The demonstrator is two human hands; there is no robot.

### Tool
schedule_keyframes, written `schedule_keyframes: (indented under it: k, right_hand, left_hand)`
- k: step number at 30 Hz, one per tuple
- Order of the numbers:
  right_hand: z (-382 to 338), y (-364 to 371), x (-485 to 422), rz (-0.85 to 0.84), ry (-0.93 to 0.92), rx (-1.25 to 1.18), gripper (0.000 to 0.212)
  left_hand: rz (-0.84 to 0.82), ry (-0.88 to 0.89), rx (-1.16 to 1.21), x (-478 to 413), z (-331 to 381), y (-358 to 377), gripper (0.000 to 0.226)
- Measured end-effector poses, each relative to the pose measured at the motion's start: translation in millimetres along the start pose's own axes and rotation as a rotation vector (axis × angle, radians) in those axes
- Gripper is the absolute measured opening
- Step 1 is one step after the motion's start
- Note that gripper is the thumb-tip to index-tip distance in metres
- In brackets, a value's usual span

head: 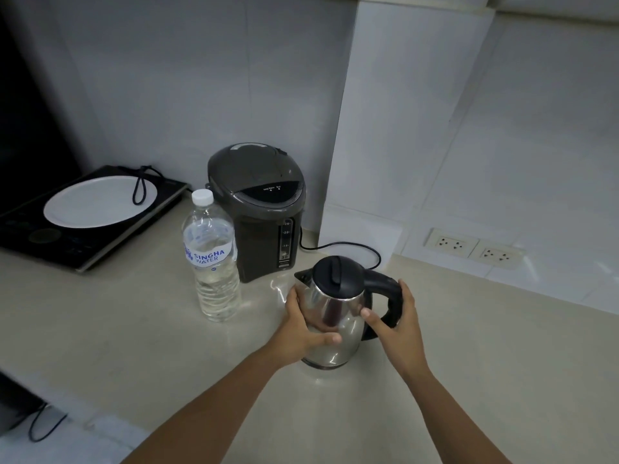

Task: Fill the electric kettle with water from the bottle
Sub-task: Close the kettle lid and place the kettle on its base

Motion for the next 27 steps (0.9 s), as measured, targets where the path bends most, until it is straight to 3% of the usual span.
schedule_keyframes:
  k: [8, 13, 27]
  right_hand:
    - [-20, -20, -19, 0.069, -0.100, 0.067, 0.089]
    - [-42, -34, -61, 0.071, -0.117, 0.109, 0.091]
    - [-24, -35, -154, -0.006, -0.022, 0.075, 0.074]
  left_hand:
    - [0.056, 0.072, 0.033, -10, 36, 12, 0.150]
    - [0.054, 0.114, 0.006, -44, 79, 8, 0.132]
    - [0.111, 0.016, -0.023, -132, 89, 8, 0.136]
Point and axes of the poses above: each hand's wrist, its own x-axis away from the middle knuckle, its own y-axis out of the palm, z = x × y, the point moved 2 cm from there along -x, towards the middle knuckle, and after that the axes turned 3 degrees about -z, right-handed, at the moved point
